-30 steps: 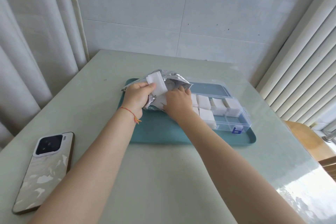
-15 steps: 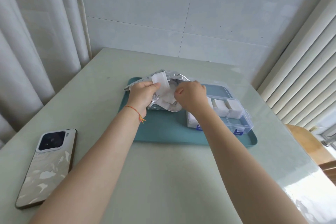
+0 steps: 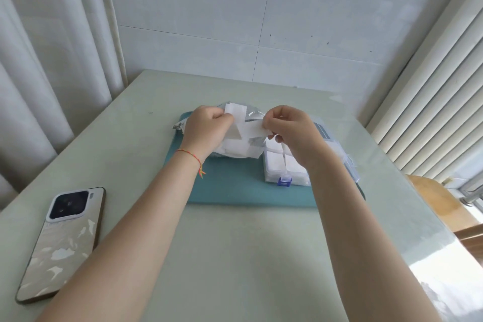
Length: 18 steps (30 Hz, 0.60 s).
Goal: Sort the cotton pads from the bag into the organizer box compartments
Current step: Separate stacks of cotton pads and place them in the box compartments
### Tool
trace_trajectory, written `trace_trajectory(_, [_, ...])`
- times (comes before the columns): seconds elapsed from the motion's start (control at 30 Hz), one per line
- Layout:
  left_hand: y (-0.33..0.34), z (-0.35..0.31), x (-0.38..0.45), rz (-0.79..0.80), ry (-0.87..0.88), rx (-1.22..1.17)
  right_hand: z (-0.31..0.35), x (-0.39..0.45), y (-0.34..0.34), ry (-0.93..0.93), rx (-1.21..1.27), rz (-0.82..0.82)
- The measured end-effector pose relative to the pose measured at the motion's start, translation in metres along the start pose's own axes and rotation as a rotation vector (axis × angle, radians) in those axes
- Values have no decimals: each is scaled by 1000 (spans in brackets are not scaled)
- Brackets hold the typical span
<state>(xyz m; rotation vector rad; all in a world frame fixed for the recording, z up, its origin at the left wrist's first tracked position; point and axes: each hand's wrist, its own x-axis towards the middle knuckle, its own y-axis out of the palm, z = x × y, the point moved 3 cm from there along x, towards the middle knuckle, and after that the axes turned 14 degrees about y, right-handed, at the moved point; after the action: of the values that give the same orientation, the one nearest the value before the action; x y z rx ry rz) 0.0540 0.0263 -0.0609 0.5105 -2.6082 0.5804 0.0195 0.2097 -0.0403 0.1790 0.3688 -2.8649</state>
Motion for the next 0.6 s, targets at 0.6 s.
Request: trace_trajectory(0.6, [10,-10,-12,397,-355,-526,18,-5,17,-327,-306,-92])
